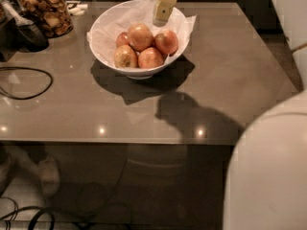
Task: Pick apple from white bowl
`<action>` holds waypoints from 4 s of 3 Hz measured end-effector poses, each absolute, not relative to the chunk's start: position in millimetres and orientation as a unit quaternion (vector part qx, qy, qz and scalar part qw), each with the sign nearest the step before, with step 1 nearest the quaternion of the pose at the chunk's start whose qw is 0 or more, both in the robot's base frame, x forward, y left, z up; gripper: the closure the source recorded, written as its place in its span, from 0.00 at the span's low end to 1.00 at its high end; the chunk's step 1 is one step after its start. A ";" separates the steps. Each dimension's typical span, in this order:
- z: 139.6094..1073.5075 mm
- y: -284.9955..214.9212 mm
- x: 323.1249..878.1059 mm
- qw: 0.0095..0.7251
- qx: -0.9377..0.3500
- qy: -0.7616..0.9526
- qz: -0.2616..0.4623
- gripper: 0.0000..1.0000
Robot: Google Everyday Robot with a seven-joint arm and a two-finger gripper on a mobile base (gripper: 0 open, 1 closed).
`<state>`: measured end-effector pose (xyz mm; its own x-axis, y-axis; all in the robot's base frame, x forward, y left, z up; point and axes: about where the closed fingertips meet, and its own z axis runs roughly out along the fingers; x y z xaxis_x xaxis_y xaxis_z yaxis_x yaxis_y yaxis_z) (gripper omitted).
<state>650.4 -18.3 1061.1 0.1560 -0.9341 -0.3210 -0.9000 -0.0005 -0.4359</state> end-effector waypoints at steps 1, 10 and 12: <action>1063.0 -1.0 670.7 0.290 -0.710 0.642 -0.023 0.00; 984.5 47.2 720.9 0.251 -0.706 0.659 0.064 0.22; 968.9 45.9 723.7 0.239 -0.707 0.661 0.074 0.23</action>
Offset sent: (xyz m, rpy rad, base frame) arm 0.0581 0.0301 0.0095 -0.0032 0.0884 0.0501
